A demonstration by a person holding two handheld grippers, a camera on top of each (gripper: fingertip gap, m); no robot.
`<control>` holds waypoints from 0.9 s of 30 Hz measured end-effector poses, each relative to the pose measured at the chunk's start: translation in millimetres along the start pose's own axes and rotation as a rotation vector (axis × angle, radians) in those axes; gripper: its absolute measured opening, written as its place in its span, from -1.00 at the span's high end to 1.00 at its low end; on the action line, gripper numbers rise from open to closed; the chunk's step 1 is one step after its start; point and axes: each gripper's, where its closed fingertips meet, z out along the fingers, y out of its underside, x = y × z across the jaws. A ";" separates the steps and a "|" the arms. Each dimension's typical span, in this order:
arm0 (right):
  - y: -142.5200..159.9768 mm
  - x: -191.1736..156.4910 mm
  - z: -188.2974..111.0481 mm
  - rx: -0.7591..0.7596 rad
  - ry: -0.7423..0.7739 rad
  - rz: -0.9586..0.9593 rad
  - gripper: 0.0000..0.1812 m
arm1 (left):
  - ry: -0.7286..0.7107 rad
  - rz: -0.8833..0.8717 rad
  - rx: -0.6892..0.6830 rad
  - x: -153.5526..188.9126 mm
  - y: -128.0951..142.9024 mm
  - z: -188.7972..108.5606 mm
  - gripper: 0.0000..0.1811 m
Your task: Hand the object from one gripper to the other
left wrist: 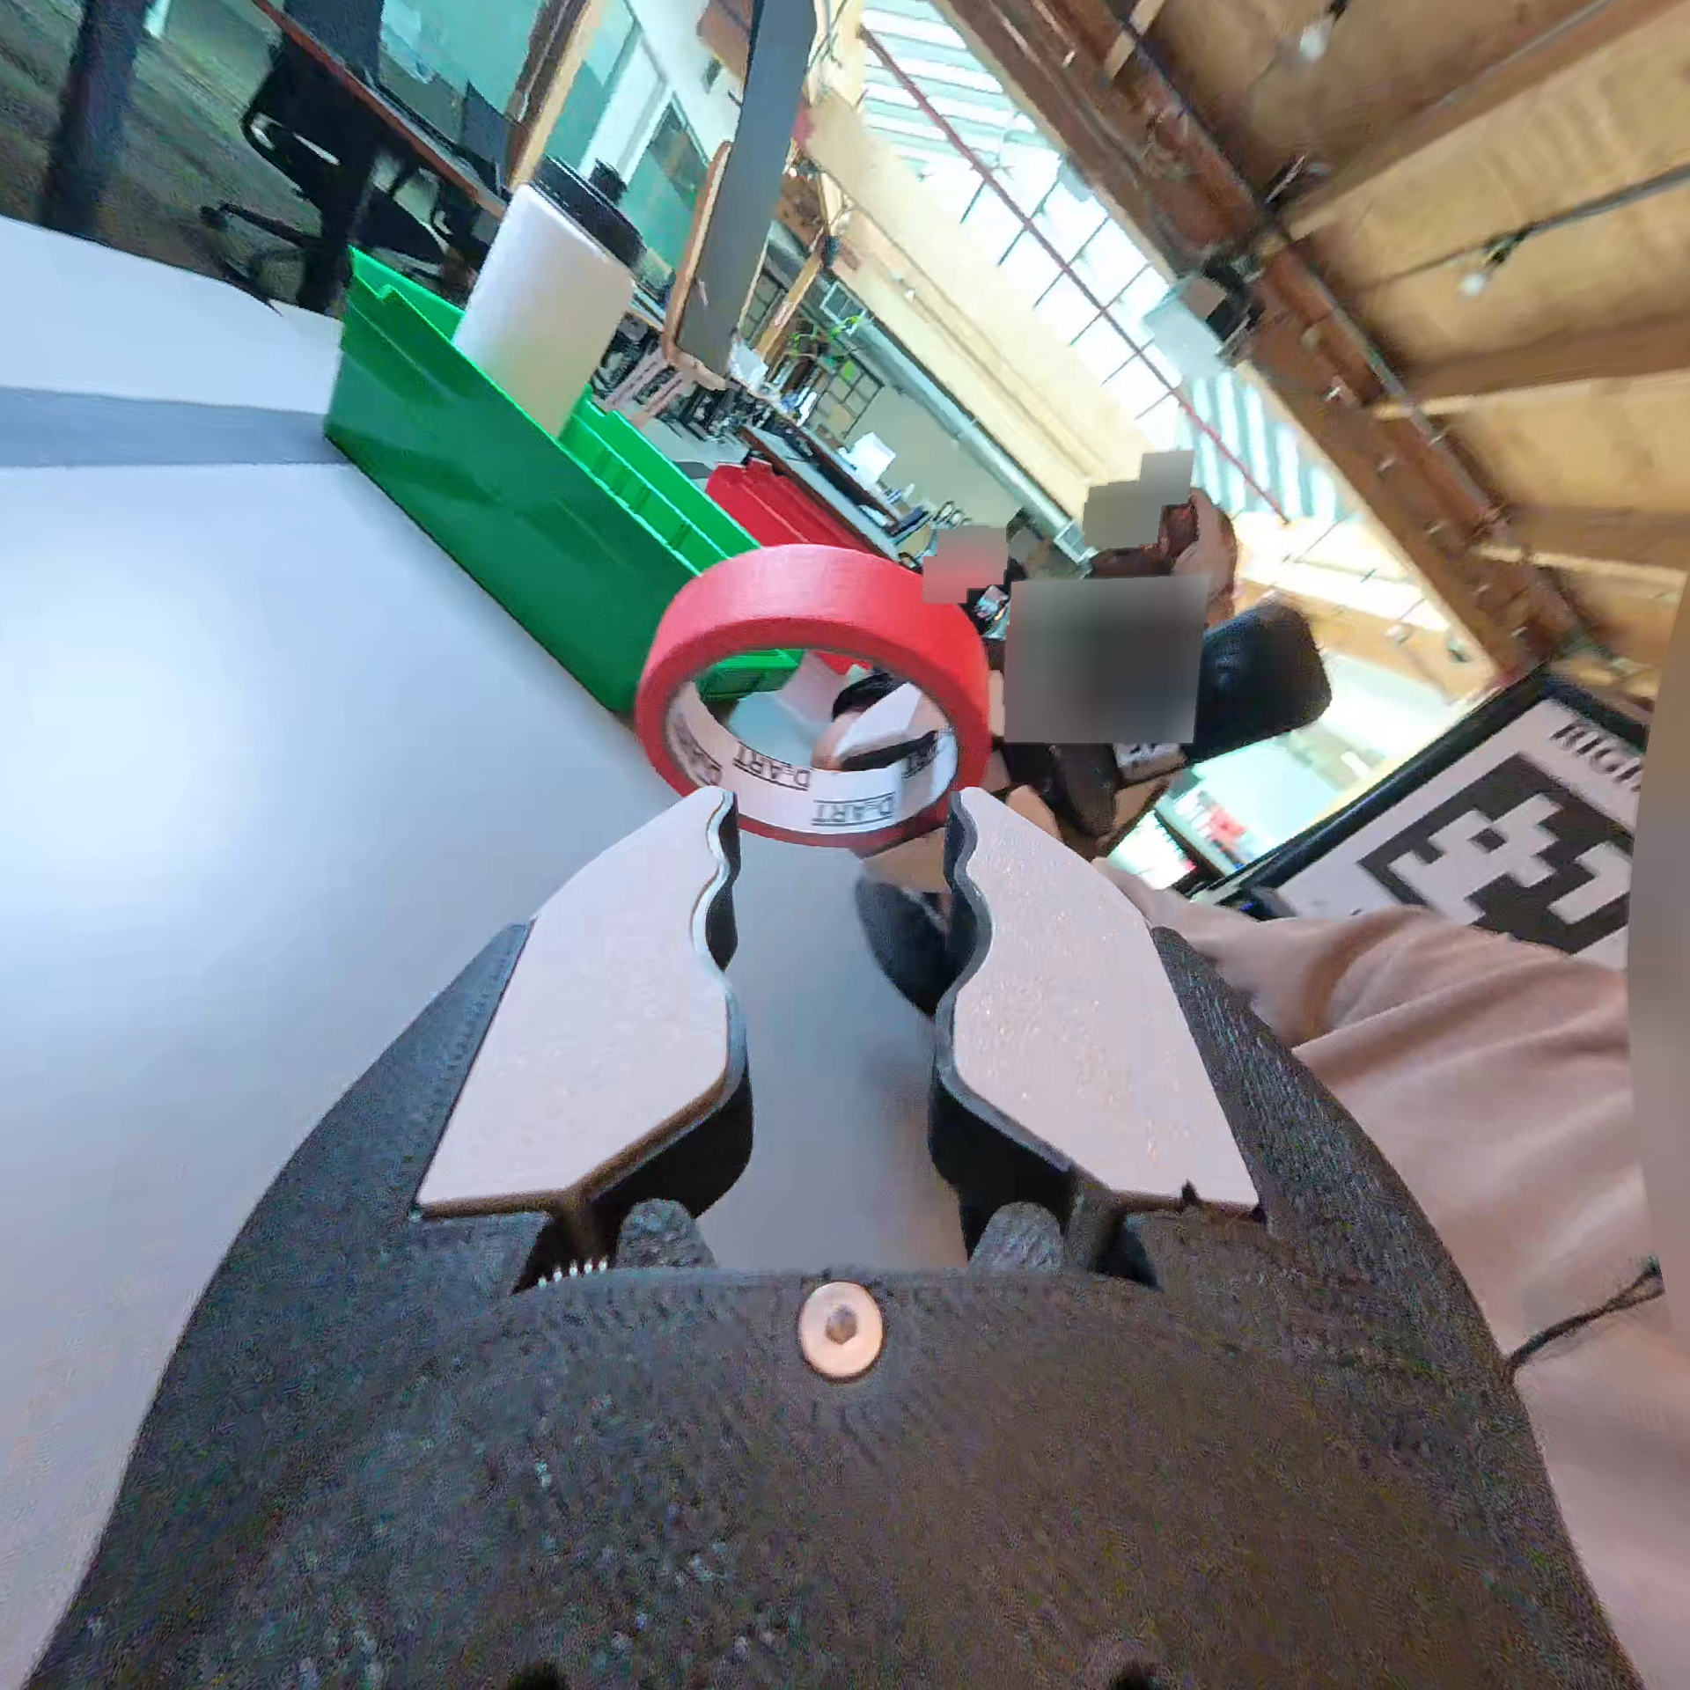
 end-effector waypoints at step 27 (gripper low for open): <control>-50.4 -58.0 -27.7 0.329 -0.690 0.614 0.67 | 0.487 0.226 -0.105 71.3 20.7 -11.2 0.70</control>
